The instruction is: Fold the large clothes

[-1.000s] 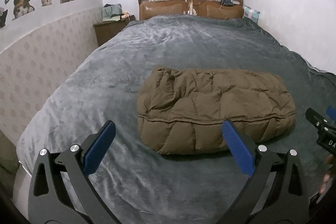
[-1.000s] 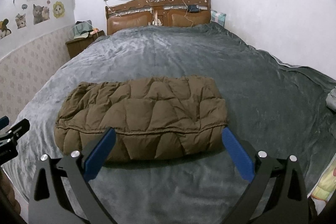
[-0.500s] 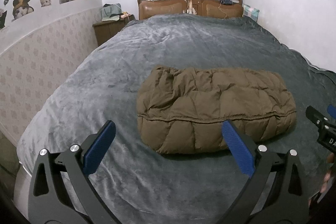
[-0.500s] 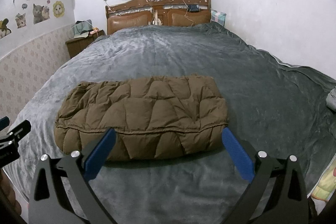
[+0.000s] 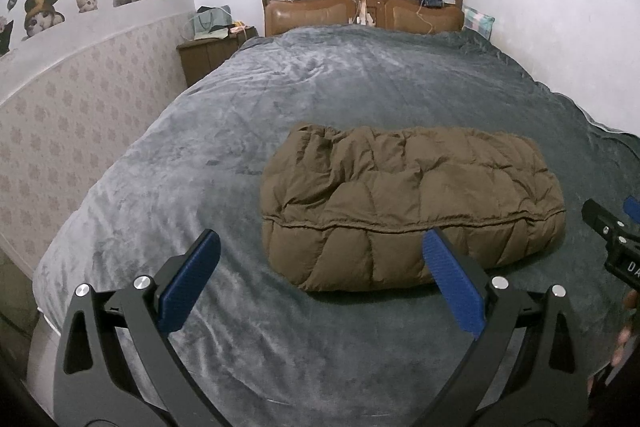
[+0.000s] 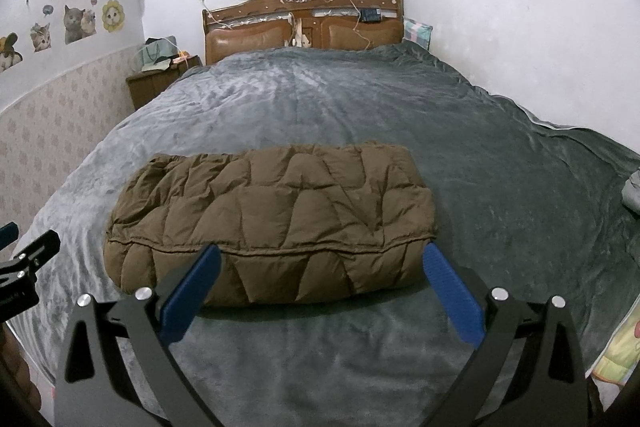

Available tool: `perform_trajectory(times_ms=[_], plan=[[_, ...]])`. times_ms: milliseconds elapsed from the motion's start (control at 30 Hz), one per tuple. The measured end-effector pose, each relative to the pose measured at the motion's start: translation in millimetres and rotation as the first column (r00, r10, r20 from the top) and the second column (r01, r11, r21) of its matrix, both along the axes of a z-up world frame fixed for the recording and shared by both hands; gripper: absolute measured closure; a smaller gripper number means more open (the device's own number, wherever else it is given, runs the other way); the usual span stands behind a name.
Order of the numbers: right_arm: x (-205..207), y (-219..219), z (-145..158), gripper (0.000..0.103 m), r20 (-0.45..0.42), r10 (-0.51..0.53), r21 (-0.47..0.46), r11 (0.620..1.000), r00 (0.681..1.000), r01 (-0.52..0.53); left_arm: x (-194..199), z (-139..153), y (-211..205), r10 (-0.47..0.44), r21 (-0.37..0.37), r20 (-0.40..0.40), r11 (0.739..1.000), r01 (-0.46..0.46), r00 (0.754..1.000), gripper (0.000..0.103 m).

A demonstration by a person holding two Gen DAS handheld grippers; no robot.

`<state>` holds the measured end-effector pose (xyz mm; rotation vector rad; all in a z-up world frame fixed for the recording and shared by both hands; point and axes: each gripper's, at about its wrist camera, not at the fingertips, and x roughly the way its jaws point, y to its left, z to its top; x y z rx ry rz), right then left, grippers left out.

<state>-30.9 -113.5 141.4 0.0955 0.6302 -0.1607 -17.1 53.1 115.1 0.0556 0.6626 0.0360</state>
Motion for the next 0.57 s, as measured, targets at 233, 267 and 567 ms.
perform_trajectory(times_ms=[233,267,567], plan=[[0.0,-0.6,-0.8,0.002,-0.002,0.005,0.002,1.0,1.0,-0.005,-0.1,-0.2,0.5,0.004,0.008,0.0,1.0,-0.004,1.0,0.003],[0.0,-0.7,-0.7,0.002,-0.002,0.005,0.001,1.0,1.0,-0.005,-0.7,0.0,-0.2,0.005,0.006,-0.001,1.0,-0.005,1.0,0.003],[-0.4,-0.7,-0.6,0.002,-0.002,0.007,0.001,1.0,1.0,-0.007,1.5,-0.1,-0.8,-0.006,0.003,-0.006,1.0,0.006,1.0,0.003]])
